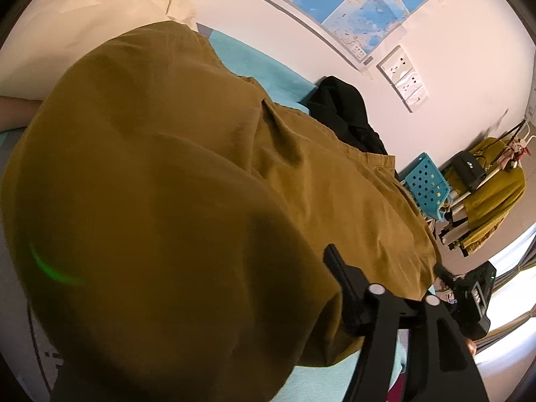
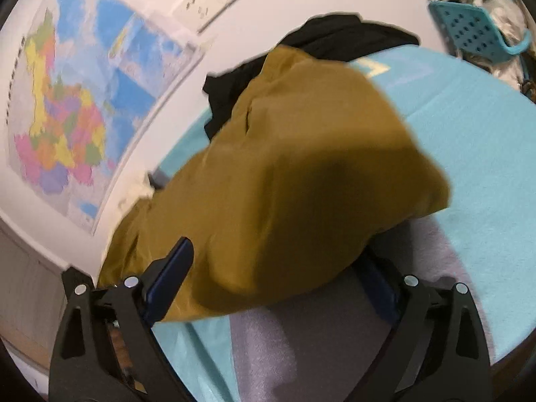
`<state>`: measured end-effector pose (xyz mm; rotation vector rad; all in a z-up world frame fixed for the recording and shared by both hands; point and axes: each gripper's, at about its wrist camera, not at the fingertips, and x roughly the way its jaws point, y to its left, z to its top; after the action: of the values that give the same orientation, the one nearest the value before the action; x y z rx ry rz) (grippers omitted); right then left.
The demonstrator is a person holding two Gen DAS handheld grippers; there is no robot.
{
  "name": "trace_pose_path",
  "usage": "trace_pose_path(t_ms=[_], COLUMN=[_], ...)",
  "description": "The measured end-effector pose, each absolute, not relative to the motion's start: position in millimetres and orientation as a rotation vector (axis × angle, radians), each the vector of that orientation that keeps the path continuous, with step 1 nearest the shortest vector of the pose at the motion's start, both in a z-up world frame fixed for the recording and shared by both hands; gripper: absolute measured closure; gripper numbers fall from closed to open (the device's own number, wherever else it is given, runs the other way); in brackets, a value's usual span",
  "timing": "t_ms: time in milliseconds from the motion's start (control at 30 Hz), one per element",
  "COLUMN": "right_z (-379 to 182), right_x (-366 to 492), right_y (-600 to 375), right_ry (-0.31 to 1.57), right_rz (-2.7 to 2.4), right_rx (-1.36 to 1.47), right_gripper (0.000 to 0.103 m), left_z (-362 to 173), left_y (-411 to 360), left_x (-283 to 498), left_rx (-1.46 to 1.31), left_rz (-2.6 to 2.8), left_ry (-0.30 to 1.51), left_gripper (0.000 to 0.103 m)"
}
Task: Fold large clothes
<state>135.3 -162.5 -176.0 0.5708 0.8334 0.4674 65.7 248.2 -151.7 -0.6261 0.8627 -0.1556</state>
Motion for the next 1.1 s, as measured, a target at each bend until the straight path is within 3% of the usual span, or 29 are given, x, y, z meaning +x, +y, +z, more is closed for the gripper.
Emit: trace_pose_path(t_ms=[333,367,400,467,567,667,733,767,900,1033,1100], right_z=[-172,-171,-171,-175,-182,-177,-175,-176,-179,-181,-183], right_x=[178,178,178,178,180,185,189,190,191,191,194], right_y=[-141,-141,-144,-151,-153,-145,-138,-136,-145,-148,-149], right_ry=[0.76,0.749,0.732,0.726,0.749,0.753,0.763,0.765,0.776,0.784,0.791], right_rz=[0.518,0.513,0.501,0.491,0.498,0.521,0.51,0.505,0.523,0.546,0.556], right_rx=[0.645,0.651,0.66,0.696,0.718,0.701,0.668,0.651,0.646,0.655,0.696], right_gripper=[0.012,0.018,0.033,0.041,0.036,0.02,0.02,0.025,0.052,0.053,0.045], left_z=[-147,-146,-145,-145,-146,-145,-144,-144,-143,-142,-145], left_y=[246,245,244,245,244,240,237,236,233,233,234], left_x=[72,73,74,75,78,81,83,83,84,83,85], left_rx=[-0.613,-0.599,-0.586,-0.591,-0.584,-0.564,-0.546,-0.535,-0.486,-0.467,-0.473], left_rz=[-0.091,-0.079,-0.057,-0.037,-0.028,-0.023,-0.011,-0.007,0.033,0.026,0.027], left_ry=[0.884,0.888,0.885,0.879,0.883,0.885,0.89,0.897,0.912,0.912,0.92], left_gripper=[0.032,0.032,0.033,0.033,0.031,0.026,0.027,0.027,0.045,0.049,0.047])
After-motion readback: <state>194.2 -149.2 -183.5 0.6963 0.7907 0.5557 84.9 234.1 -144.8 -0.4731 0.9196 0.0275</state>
